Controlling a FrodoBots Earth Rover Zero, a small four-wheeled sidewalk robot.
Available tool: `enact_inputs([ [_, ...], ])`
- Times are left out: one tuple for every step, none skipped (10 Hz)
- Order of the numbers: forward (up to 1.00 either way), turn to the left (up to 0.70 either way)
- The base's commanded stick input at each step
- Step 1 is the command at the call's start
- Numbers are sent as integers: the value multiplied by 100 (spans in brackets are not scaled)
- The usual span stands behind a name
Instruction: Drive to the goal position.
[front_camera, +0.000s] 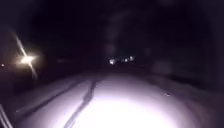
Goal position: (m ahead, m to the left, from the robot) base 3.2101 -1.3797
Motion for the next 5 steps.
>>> enact_inputs([
  [100,0],
  [100,0],
  [100,0],
  [100,0],
  [100,0],
])
